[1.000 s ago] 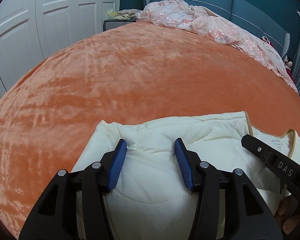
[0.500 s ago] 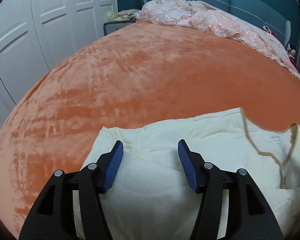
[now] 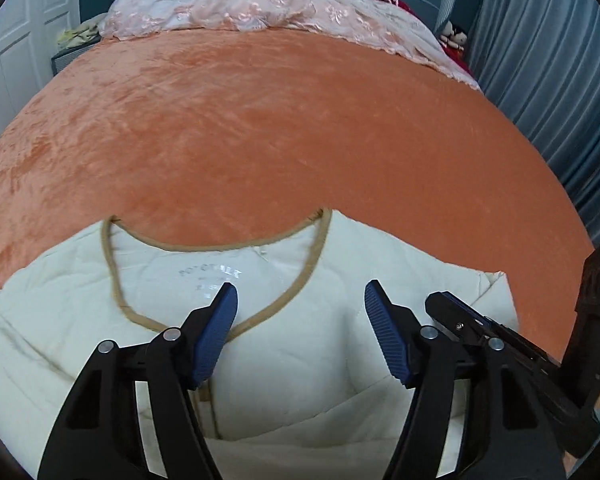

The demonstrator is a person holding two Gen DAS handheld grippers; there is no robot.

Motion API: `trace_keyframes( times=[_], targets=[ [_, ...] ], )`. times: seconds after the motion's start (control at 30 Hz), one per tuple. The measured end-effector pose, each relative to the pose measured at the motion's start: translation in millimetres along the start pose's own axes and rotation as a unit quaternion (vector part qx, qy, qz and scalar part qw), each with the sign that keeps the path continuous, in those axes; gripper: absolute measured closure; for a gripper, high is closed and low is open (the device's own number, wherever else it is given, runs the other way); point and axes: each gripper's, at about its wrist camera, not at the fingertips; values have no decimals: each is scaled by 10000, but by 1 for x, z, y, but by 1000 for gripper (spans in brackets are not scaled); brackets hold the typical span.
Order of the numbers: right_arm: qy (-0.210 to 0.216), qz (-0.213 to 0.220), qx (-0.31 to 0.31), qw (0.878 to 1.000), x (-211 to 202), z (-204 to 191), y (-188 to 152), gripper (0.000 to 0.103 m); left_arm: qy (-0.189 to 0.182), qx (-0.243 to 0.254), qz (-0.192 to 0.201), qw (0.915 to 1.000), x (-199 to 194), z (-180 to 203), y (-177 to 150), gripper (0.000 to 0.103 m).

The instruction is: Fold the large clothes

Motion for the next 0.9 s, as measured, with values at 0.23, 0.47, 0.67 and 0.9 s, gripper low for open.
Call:
trace_keyframes(
  times=[0.23, 0.47, 0.67, 0.9],
  targets=[
    [199, 69, 101, 9997, 9, 11, -7, 103, 434, 199, -27, 9989, 37, 12, -21, 53],
    [-307, 402, 81, 9987, 14, 10, -11, 103, 456, 142, 282, 9985, 45, 7, -25, 52],
    [-469, 524, 76, 9975, 21, 12, -10, 103, 414, 101, 447, 9981, 47, 3, -26, 52],
    [-602, 450, 163, 9970, 4, 9, 0, 103, 295, -424, 615, 9968, 5, -25, -18, 53]
  ],
)
Point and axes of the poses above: each gripper's, at about its wrist camera, not at the fingertips, and x roughly the way its jaws point, z to its right, y to its top
